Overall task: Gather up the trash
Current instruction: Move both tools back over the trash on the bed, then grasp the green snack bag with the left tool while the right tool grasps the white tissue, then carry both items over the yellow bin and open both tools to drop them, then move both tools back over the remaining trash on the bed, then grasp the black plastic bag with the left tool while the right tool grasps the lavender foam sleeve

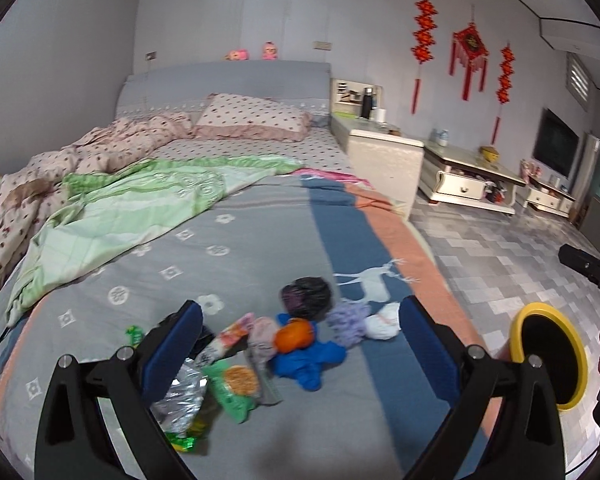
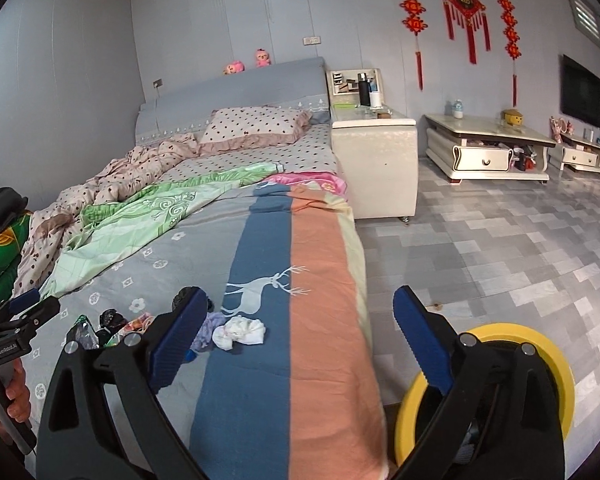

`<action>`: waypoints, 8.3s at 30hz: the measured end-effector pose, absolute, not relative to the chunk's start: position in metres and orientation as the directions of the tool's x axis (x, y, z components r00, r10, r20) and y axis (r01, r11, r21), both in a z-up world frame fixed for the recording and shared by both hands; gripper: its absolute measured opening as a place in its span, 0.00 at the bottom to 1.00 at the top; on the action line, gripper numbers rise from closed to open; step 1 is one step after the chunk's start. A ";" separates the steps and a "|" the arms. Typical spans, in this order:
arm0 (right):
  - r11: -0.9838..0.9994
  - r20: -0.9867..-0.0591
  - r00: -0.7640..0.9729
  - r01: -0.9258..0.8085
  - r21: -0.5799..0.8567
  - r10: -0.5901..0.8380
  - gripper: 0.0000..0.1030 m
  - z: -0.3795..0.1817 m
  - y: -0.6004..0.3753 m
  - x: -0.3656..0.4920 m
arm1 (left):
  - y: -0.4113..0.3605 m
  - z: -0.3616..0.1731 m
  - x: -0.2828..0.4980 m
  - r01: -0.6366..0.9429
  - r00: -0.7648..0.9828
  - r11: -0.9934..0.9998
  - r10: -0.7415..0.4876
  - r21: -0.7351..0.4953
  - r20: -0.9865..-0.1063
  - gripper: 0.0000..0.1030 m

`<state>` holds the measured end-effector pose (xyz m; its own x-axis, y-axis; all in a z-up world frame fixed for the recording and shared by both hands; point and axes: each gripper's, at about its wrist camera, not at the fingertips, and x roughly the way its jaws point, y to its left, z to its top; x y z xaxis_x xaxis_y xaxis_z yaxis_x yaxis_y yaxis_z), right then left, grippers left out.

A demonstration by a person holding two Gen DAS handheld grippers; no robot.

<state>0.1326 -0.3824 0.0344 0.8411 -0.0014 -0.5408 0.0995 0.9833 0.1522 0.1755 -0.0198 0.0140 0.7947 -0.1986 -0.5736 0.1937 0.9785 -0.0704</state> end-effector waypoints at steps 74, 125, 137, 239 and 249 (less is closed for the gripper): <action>0.984 -0.713 0.679 -0.147 0.105 0.178 0.11 -0.124 -0.277 0.287 | 0.137 -0.138 0.206 -0.094 0.648 0.974 -0.095 -0.204 -0.755 0.30; 0.984 -0.386 0.917 0.146 0.105 -0.095 0.11 0.107 -0.486 0.048 | -0.138 0.079 0.145 0.430 0.762 0.895 -0.428 -0.114 -0.486 0.28; 0.946 -0.419 0.883 0.294 0.140 -0.212 0.11 0.074 -0.568 0.004 | -0.261 0.056 0.150 0.591 0.647 0.800 -0.549 -0.107 -0.529 0.28; 0.987 -0.708 0.688 -0.130 0.092 0.157 0.72 -0.093 -0.251 0.275 | 0.103 -0.107 0.274 -0.027 0.673 0.996 -0.044 -0.084 -0.738 0.89; 0.981 -0.759 0.629 -0.183 0.061 0.165 0.72 -0.132 -0.229 0.307 | 0.112 -0.145 0.300 -0.044 0.618 0.994 -0.055 -0.105 -0.784 0.89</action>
<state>0.3073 -0.2293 -0.1318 0.6293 0.1650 -0.7594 -0.1833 0.9811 0.0614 0.2997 0.1120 -0.1450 0.6184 -0.0555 -0.7839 -0.0439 0.9935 -0.1049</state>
